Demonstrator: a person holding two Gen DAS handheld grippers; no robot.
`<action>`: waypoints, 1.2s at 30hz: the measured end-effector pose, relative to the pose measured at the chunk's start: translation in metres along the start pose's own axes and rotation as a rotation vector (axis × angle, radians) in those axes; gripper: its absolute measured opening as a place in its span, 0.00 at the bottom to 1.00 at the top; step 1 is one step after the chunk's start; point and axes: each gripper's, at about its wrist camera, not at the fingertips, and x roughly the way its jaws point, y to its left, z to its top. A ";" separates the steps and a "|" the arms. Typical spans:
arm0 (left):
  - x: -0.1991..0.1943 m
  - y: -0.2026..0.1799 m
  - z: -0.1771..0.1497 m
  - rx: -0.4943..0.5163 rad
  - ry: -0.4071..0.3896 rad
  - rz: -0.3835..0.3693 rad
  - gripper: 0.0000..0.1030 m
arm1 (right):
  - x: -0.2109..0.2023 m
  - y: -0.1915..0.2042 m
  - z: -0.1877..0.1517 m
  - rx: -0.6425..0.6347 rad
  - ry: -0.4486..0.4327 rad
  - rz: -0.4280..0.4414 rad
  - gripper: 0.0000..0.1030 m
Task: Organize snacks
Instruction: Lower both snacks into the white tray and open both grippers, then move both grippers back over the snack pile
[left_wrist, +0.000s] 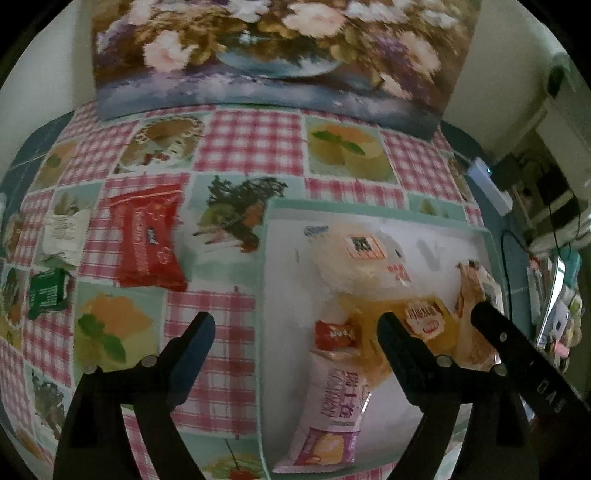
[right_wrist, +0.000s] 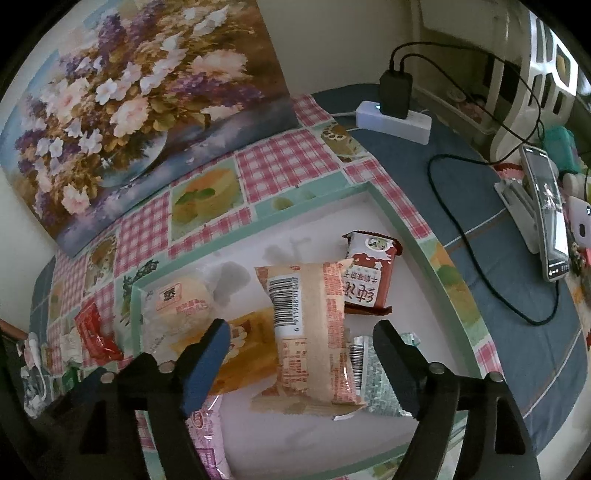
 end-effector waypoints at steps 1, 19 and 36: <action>-0.002 0.003 0.001 -0.009 -0.011 0.007 0.87 | 0.000 0.001 0.000 -0.004 -0.003 -0.001 0.86; -0.034 0.075 0.013 -0.144 -0.156 0.206 0.96 | -0.003 0.046 -0.015 -0.140 -0.031 0.019 1.00; -0.057 0.159 0.009 -0.259 -0.148 0.361 0.95 | -0.012 0.116 -0.044 -0.281 -0.042 0.106 1.00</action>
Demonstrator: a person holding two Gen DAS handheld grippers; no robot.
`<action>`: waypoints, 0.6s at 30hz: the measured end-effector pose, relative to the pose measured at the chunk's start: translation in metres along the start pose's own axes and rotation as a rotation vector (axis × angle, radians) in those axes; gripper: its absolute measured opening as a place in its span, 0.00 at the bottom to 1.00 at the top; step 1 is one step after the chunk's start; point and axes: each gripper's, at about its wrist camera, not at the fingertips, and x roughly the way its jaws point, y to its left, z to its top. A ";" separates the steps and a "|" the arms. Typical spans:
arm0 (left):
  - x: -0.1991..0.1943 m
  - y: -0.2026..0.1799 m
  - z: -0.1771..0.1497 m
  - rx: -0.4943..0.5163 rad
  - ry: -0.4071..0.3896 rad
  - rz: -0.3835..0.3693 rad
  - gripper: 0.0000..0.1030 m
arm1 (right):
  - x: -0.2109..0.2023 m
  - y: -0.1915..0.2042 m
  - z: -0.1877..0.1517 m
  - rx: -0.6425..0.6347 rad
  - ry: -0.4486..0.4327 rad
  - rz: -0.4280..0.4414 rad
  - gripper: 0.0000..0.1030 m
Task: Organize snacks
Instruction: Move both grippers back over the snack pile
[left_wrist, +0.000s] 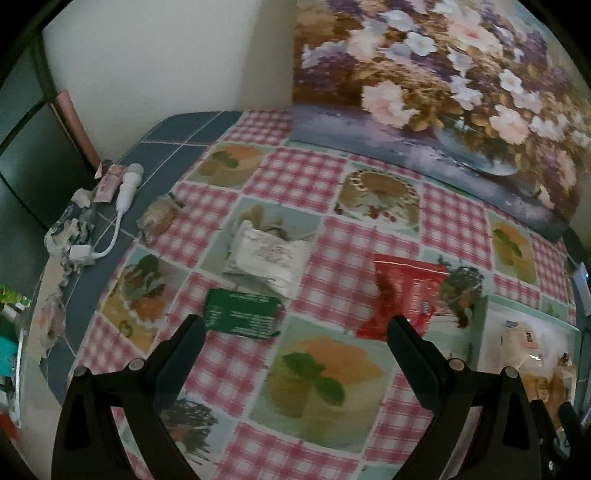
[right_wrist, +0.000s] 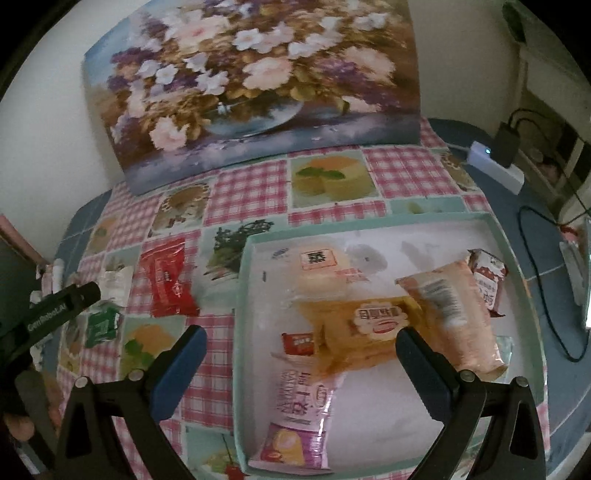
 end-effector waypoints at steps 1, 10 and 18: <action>0.000 0.003 0.000 -0.006 0.002 -0.001 0.95 | -0.001 0.003 0.000 -0.007 -0.004 -0.002 1.00; 0.010 0.033 0.003 -0.064 0.018 -0.005 0.95 | 0.009 0.029 -0.007 -0.067 0.014 -0.004 1.00; 0.018 0.059 0.008 -0.112 0.012 -0.017 0.95 | 0.017 0.053 -0.006 -0.104 0.009 0.030 1.00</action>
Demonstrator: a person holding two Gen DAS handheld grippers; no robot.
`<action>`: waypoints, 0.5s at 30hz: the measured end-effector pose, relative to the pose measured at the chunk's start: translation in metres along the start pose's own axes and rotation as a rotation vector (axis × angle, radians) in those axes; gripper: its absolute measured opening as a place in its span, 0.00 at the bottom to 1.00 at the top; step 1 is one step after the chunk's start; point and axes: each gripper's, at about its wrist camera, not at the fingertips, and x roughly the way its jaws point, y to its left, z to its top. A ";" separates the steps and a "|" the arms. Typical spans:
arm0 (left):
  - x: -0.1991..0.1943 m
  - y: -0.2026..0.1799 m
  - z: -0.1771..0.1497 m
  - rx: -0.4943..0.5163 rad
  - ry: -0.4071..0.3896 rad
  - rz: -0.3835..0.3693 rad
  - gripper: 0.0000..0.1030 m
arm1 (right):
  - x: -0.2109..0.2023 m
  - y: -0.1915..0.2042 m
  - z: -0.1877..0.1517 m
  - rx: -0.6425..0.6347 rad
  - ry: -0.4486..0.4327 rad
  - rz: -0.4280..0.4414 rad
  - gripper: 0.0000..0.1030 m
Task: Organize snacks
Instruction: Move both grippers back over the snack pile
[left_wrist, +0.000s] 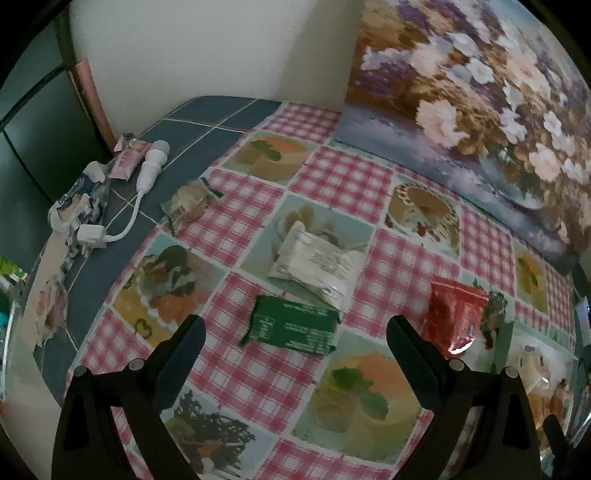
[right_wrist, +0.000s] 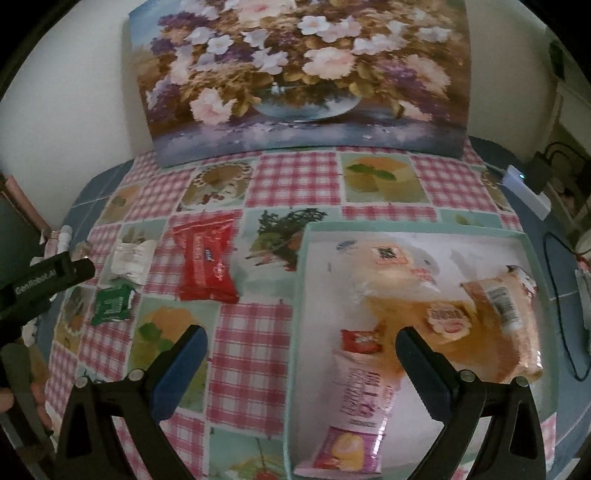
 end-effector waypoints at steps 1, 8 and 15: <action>0.001 0.002 0.001 -0.007 0.001 -0.005 0.95 | 0.001 0.002 0.001 -0.001 -0.002 0.003 1.00; 0.014 0.014 0.009 -0.038 0.016 -0.059 0.96 | 0.013 0.011 0.010 0.022 0.004 0.030 1.00; 0.029 0.036 0.021 -0.101 0.032 -0.094 0.96 | 0.028 0.028 0.019 0.020 0.019 0.049 1.00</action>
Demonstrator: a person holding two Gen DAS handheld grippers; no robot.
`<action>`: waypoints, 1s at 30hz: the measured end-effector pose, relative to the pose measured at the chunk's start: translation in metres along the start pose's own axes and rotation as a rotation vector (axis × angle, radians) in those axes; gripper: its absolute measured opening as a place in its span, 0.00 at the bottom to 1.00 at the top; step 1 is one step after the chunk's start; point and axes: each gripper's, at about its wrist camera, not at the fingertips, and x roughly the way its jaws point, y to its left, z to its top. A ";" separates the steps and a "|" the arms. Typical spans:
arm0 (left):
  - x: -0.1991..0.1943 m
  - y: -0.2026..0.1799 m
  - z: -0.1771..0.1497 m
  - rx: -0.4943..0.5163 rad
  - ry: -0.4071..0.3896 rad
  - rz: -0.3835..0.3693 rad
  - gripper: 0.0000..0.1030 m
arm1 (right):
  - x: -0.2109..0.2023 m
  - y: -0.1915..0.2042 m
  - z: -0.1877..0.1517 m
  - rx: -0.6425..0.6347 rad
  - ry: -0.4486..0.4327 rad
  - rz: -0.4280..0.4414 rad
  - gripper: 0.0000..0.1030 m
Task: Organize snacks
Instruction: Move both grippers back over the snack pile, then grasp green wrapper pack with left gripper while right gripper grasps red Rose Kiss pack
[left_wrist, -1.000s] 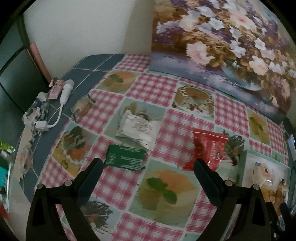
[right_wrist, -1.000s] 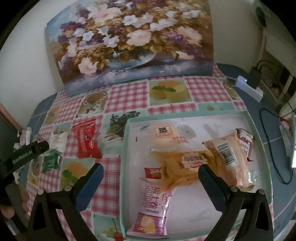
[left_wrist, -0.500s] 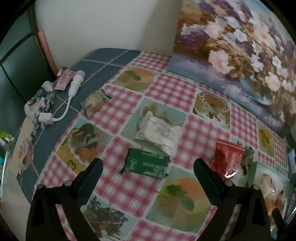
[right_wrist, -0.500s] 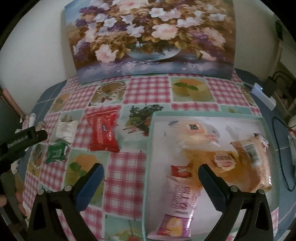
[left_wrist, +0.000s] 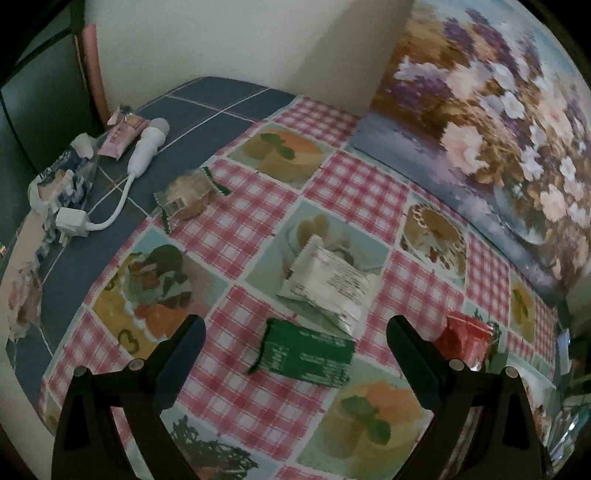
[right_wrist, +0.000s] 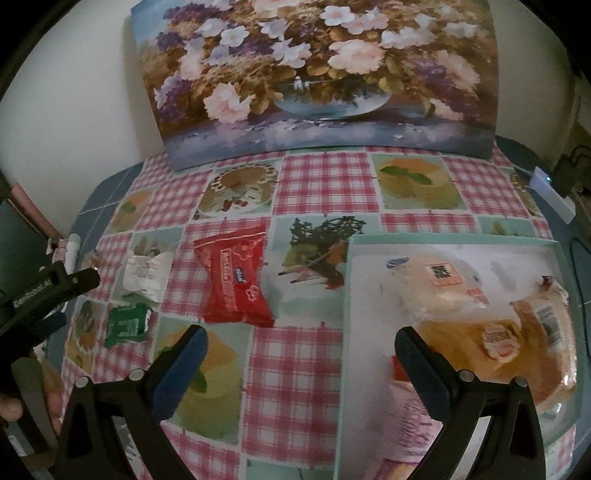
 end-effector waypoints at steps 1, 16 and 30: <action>0.001 0.004 0.002 -0.008 0.000 0.003 0.96 | 0.002 0.003 0.001 -0.001 0.001 0.004 1.00; 0.046 0.003 0.003 0.018 0.121 -0.046 0.96 | 0.044 0.054 0.015 -0.102 0.034 0.021 0.96; 0.077 -0.014 -0.013 0.054 0.230 -0.054 0.96 | 0.078 0.054 0.017 -0.111 0.062 0.003 0.89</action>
